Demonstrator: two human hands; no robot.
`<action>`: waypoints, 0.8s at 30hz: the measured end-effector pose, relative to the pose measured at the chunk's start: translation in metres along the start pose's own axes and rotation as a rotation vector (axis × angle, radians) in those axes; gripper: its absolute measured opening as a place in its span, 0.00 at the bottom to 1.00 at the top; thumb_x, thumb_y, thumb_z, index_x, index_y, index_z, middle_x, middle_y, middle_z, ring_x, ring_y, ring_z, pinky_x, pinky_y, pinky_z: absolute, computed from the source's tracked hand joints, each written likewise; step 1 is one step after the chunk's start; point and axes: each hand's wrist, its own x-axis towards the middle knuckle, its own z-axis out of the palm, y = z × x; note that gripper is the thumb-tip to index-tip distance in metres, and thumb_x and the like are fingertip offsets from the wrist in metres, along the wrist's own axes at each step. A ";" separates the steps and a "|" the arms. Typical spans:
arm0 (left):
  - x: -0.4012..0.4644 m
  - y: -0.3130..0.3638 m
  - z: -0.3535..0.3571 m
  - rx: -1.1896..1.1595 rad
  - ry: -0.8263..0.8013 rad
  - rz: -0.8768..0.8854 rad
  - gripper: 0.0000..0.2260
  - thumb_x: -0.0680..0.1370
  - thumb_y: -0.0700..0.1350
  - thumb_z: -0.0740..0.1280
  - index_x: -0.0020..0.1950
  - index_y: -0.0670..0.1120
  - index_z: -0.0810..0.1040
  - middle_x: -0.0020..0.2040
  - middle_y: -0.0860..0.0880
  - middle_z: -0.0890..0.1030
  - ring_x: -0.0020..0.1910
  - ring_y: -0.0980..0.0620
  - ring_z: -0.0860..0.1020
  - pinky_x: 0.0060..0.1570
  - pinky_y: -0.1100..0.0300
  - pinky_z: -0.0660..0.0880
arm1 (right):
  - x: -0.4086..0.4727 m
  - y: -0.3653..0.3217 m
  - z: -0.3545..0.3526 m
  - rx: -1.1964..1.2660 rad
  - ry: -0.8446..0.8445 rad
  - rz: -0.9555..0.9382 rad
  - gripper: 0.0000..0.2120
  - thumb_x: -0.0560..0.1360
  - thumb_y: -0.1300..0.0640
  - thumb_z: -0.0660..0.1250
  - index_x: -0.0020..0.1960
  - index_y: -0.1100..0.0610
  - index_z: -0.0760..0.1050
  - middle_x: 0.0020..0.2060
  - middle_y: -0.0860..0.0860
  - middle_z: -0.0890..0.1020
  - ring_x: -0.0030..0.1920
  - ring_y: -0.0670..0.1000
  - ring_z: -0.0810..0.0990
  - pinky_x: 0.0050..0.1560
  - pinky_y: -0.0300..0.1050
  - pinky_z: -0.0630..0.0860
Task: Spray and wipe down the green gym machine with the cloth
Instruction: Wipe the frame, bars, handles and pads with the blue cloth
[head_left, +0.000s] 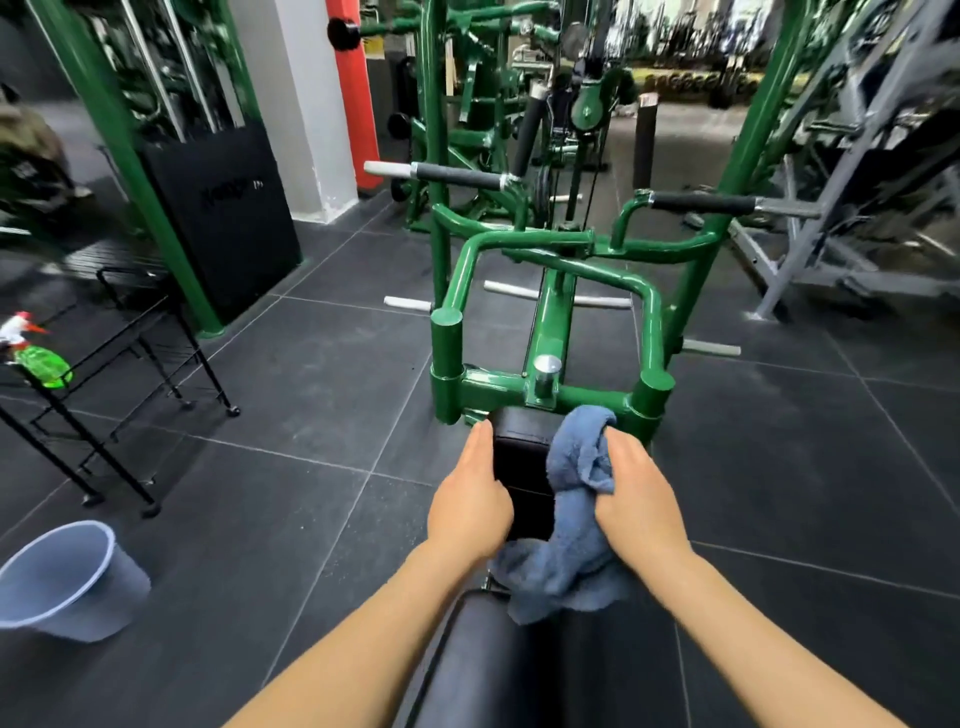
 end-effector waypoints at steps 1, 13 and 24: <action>0.002 0.002 -0.002 0.009 -0.003 -0.001 0.32 0.76 0.37 0.55 0.78 0.56 0.51 0.74 0.56 0.66 0.63 0.44 0.74 0.55 0.57 0.70 | 0.002 0.000 -0.006 -0.040 -0.033 0.015 0.12 0.71 0.70 0.59 0.51 0.57 0.69 0.50 0.53 0.75 0.47 0.56 0.72 0.42 0.48 0.67; 0.008 0.014 -0.017 0.110 -0.080 0.027 0.20 0.74 0.41 0.56 0.65 0.52 0.65 0.60 0.48 0.77 0.50 0.43 0.77 0.44 0.54 0.72 | 0.043 -0.030 0.010 -0.098 -0.178 -0.324 0.12 0.68 0.66 0.65 0.47 0.52 0.73 0.44 0.47 0.77 0.47 0.54 0.77 0.45 0.50 0.72; 0.008 0.014 0.025 0.642 0.069 0.445 0.38 0.69 0.44 0.67 0.77 0.40 0.57 0.77 0.43 0.62 0.76 0.45 0.60 0.72 0.44 0.61 | -0.003 -0.007 0.026 0.626 0.127 0.234 0.25 0.73 0.72 0.61 0.66 0.54 0.72 0.60 0.48 0.78 0.61 0.48 0.76 0.57 0.32 0.70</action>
